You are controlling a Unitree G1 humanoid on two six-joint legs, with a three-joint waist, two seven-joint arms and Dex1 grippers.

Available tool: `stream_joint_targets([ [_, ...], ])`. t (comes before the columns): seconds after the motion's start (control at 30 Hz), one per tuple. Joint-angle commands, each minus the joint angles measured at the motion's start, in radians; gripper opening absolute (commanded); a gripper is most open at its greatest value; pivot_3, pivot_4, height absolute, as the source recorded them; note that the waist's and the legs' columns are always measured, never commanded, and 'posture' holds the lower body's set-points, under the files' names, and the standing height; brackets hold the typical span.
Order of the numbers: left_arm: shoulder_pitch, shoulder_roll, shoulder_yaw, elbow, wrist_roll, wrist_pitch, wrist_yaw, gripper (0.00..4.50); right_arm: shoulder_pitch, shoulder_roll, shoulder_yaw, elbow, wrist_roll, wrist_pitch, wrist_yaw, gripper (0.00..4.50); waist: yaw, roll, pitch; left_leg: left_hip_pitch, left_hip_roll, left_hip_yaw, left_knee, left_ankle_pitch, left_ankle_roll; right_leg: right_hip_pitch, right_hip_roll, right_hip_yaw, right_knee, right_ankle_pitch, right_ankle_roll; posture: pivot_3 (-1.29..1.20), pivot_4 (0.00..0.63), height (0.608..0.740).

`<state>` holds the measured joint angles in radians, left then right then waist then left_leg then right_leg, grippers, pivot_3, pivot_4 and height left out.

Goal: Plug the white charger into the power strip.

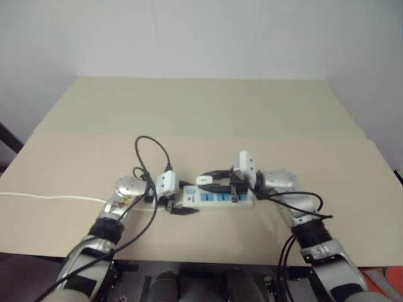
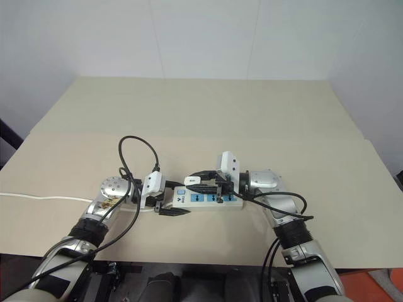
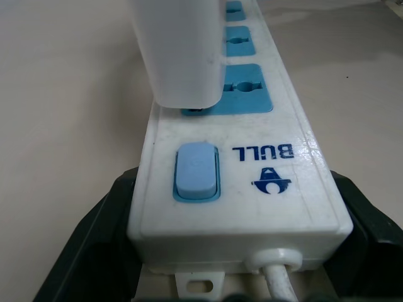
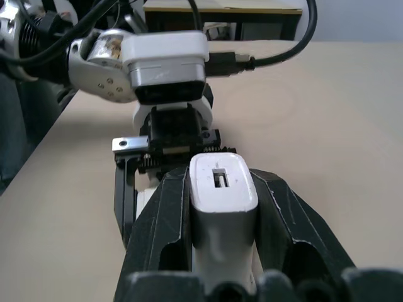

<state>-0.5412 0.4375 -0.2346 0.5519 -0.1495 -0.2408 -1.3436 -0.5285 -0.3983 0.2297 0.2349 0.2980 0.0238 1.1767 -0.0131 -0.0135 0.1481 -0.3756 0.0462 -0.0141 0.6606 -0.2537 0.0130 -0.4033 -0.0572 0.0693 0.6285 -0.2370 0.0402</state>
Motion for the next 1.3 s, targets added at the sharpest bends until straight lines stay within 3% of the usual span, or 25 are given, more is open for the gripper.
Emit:
stream_joint_targets([
  [0.03,0.015,0.045,0.014,-0.026,0.004,-0.005,-0.017,3.33,0.020,-0.090,-0.048,0.102,-0.053,-0.008,-0.006,1.11,0.000,0.000,0.000,0.000,0.000,0.000,0.000,0.000,0.000,0.000,0.000,0.000,0.000,0.000,0.000,0.00,0.150,0.740],
  [0.57,0.015,0.039,-0.001,-0.033,0.006,-0.011,-0.003,3.33,-0.037,0.037,0.071,0.078,-0.079,0.002,-0.012,1.11,-0.018,0.000,0.000,0.004,0.001,0.000,-0.001,0.000,0.000,0.002,0.002,0.001,0.002,0.000,-0.001,0.00,0.150,0.740],
  [1.3,0.044,0.038,-0.001,-0.056,0.003,-0.040,-0.018,3.33,-0.033,0.033,0.109,0.185,-0.132,0.001,0.075,1.11,-0.032,-0.002,-0.002,0.009,0.002,0.000,-0.002,0.000,0.000,0.007,0.002,0.000,0.001,-0.001,-0.002,0.00,0.150,0.740],
])
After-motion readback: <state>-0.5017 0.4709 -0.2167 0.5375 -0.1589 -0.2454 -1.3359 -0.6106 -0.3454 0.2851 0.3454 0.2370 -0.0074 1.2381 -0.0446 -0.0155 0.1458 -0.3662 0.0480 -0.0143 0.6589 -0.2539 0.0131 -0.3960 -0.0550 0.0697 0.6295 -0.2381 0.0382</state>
